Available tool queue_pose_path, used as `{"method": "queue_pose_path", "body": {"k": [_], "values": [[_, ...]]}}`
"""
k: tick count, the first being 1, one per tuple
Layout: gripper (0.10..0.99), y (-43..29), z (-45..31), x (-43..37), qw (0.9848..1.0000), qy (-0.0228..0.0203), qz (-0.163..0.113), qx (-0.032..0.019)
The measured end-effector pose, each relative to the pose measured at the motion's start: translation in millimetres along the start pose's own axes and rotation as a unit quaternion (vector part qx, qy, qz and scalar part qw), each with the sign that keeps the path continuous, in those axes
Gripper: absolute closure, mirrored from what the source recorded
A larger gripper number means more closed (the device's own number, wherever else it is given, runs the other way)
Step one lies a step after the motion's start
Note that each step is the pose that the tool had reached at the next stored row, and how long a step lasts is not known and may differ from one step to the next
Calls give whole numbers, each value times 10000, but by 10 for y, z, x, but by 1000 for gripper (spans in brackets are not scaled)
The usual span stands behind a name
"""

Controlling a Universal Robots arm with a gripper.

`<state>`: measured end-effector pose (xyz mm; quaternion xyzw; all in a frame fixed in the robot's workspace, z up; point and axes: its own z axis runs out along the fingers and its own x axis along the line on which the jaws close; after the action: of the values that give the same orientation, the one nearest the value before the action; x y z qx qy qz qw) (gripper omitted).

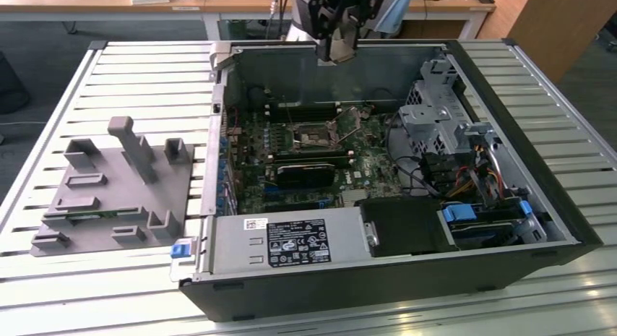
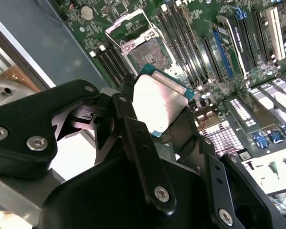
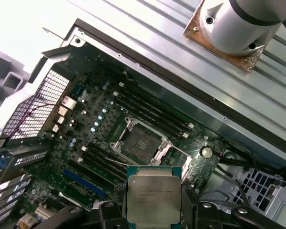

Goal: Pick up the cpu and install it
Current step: 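Place the cpu into insertion slot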

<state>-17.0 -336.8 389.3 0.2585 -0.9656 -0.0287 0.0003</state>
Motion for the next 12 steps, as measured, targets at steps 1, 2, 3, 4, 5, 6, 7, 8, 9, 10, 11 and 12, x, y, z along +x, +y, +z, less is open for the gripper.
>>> {"method": "queue_pose_path", "body": {"k": [1,2,3,4,5,6,7,8,9,10,11,12], "values": [[545,0,0,0,10000,3,-54,-1],[545,0,0,0,9999,6,-108,-1],[545,0,0,0,9999,9,-166,-2],[545,0,0,0,9997,12,-225,-3],[545,0,0,0,9996,15,-280,-4],[545,0,0,0,9994,19,-335,-5],[545,0,0,0,9992,22,-388,-5],[545,0,0,0,9990,25,-441,-6],[545,0,0,0,9988,28,-495,-7],[545,0,0,0,9985,31,-548,-8],[545,0,0,0,9982,33,-600,-8],[545,0,0,0,9979,36,-652,-9]]}}
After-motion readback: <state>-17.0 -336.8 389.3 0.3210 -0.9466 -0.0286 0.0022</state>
